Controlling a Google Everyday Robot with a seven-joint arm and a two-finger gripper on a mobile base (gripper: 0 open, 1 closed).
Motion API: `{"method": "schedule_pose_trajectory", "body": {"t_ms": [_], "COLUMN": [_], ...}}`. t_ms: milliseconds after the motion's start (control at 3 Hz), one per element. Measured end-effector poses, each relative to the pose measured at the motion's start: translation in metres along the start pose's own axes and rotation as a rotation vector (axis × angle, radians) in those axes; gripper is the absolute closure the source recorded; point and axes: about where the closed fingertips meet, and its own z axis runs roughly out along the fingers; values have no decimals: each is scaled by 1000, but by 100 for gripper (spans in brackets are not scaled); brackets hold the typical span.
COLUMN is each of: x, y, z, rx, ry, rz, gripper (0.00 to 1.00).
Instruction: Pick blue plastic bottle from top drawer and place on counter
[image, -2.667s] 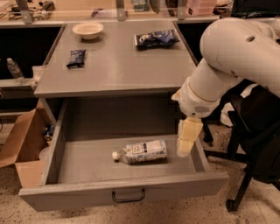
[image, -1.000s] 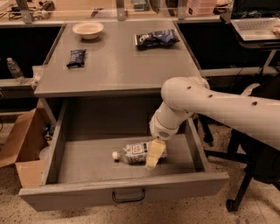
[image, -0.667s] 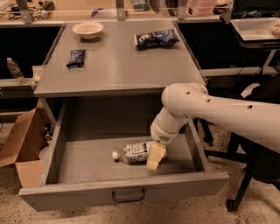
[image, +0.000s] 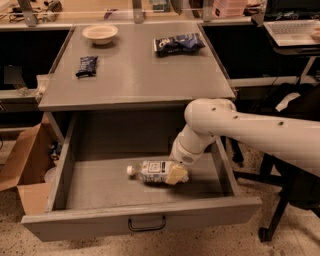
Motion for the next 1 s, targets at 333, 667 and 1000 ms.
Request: {"method": "schedule_pose_trajectory", "body": {"t_ms": [333, 667, 1000], "x": [-4, -16, -23], "y": [-8, -22, -39], "z": [-24, -101, -184], "rx": [40, 146, 249], "ry": [-45, -142, -235], "rz": [-22, -56, -114], "gripper": [81, 100, 100]}}
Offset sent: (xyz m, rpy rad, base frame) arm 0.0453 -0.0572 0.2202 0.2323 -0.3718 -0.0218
